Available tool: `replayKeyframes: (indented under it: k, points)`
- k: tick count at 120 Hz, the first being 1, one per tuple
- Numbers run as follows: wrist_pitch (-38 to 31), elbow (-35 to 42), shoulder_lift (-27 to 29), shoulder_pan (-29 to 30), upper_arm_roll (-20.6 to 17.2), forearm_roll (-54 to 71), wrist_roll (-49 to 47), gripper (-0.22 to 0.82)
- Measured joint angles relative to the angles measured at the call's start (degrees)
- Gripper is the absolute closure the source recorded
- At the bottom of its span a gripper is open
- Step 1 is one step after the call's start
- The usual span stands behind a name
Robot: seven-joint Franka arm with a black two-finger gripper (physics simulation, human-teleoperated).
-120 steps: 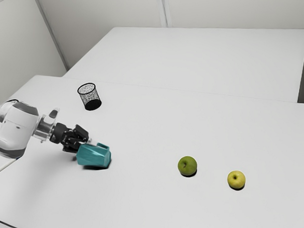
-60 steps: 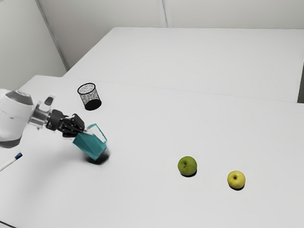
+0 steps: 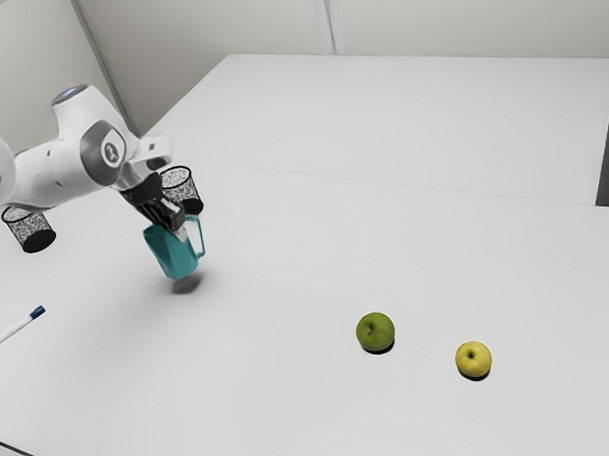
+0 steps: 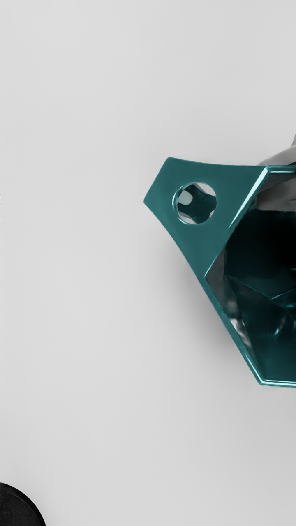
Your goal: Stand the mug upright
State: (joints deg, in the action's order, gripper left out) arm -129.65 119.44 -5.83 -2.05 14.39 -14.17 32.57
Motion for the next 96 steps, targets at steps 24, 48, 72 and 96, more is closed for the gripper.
replayKeyframes:
  k: [24,48,72,96]
  points:
    - [-6.7,3.1,-0.7,-0.6,-0.3,6.6,-6.7,0.79]
    - [-9.1,3.5,-0.7,-0.7,-0.3,7.7,-11.4,0.49]
    - [-9.8,3.2,0.5,-0.7,-0.5,7.8,-14.7,0.20]
    - [5.2,-9.9,10.4,-0.1,-3.3,9.7,-17.0,0.09]
